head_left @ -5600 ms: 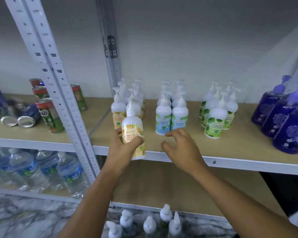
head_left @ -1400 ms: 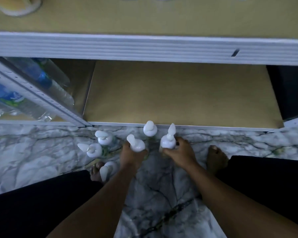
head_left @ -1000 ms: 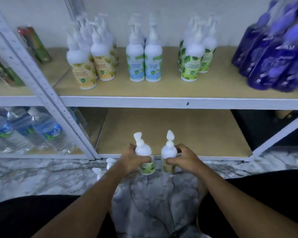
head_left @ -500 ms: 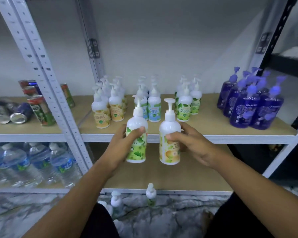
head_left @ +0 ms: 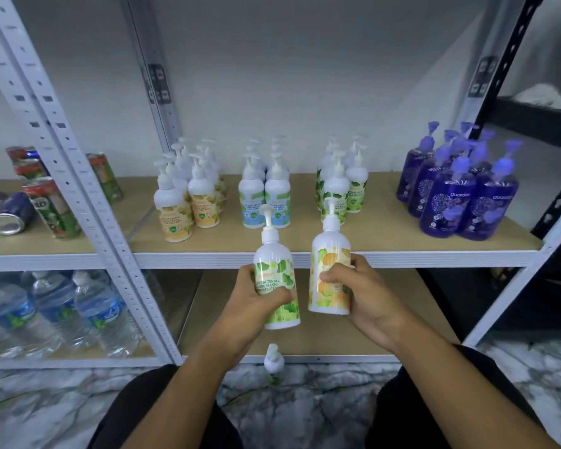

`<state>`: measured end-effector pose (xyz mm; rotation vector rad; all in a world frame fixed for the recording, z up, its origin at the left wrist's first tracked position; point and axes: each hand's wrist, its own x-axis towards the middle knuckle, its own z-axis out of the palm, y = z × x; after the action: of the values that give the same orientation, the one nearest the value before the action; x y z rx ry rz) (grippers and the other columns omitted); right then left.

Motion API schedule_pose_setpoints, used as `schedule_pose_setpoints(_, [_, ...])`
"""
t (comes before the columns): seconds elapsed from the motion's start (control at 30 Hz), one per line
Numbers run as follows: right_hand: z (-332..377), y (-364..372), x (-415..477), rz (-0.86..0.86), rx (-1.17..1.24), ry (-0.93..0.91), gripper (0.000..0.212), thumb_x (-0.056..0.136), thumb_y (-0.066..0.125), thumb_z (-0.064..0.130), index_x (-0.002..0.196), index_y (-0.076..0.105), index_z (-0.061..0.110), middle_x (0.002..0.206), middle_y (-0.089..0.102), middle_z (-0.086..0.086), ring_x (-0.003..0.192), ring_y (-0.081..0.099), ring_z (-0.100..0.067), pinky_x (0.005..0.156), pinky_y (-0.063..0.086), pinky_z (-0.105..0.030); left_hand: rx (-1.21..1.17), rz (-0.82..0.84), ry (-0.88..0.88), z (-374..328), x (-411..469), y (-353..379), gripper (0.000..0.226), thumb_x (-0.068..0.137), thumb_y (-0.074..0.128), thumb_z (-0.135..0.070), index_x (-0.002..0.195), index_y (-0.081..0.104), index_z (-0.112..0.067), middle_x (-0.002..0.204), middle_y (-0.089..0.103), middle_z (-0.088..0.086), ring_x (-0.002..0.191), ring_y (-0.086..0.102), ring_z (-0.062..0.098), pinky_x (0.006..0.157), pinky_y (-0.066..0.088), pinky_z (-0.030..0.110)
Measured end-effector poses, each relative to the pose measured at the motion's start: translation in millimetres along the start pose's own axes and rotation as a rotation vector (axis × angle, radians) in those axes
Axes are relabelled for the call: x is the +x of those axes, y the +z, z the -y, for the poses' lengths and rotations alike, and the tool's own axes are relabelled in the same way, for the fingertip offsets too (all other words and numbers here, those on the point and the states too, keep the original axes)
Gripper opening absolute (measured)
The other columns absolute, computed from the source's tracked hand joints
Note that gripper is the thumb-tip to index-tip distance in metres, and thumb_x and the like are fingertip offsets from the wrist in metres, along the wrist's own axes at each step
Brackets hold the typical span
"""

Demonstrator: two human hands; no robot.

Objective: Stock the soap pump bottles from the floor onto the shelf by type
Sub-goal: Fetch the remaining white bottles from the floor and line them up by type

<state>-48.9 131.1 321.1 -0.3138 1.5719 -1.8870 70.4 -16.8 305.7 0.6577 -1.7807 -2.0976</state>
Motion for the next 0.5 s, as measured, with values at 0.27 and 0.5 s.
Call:
schedule_pose_setpoints(0.27, [-7, -12, -4, -0.043, -0.182, -0.113, 0.067, 0.066, 0.085, 0.012, 0.120, 0.050, 0.028, 0.102, 0.074, -0.006, 0.097, 0.073, -0.024, 0.092, 0.056, -0.051, 0.089, -0.058, 0.146, 2, -1, 8, 0.055, 0.080, 0.083, -0.011, 0.124, 0.052, -0.025, 0.109, 0.070, 0.003, 0.093, 0.073, 0.014, 0.074, 0.060, 0.030])
schedule_pose_setpoints(0.5, [-4, -22, -8, -0.100, -0.215, -0.179, 0.065, 0.071, 0.086, 0.009, 0.120, 0.048, 0.029, 0.105, 0.073, 0.002, 0.091, 0.073, -0.011, 0.078, 0.058, -0.032, 0.098, -0.106, 0.134, 2, 4, 15, 0.036, 0.081, 0.082, -0.022, 0.112, 0.065, -0.019, 0.099, 0.075, 0.004, 0.083, 0.073, 0.012, 0.066, 0.055, 0.023])
